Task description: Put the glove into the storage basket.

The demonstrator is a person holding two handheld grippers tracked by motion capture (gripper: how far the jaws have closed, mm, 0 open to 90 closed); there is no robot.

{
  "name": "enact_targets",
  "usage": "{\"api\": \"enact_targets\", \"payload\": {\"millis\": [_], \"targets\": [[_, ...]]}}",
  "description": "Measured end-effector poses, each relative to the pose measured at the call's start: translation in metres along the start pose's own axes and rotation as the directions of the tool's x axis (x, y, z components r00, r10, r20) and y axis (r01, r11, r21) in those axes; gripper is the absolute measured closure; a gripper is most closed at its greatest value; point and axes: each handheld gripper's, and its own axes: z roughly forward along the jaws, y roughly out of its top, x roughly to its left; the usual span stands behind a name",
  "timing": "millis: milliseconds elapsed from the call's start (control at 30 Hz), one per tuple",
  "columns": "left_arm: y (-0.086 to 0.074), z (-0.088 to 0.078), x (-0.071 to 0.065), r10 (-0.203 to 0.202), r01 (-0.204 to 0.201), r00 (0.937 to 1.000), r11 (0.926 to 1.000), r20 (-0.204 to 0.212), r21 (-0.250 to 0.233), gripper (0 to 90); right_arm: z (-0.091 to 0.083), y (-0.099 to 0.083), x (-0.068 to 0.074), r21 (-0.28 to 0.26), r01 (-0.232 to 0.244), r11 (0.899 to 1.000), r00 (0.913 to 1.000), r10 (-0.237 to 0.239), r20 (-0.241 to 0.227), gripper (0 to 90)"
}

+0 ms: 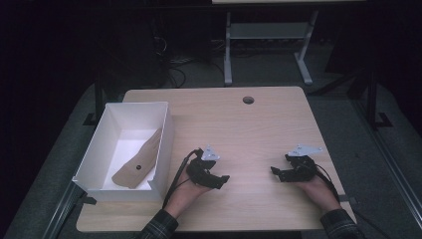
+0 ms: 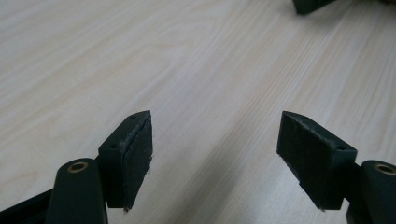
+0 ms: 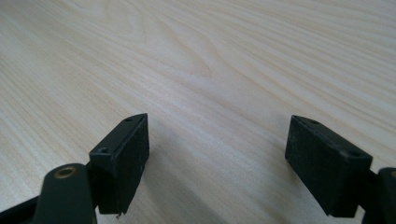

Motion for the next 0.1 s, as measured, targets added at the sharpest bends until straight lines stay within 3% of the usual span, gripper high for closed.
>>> {"api": "enact_targets", "payload": {"millis": [100], "targets": [[-0.0044, 0.0065, 0.0000, 0.022, -0.022, 0.9996, 0.9995, -0.015, 0.023, 26.4, 0.0000, -0.0001, -0.0001, 0.000, 0.004, 1.000, 1.0000, -0.004, -0.001, 21.4]]}}
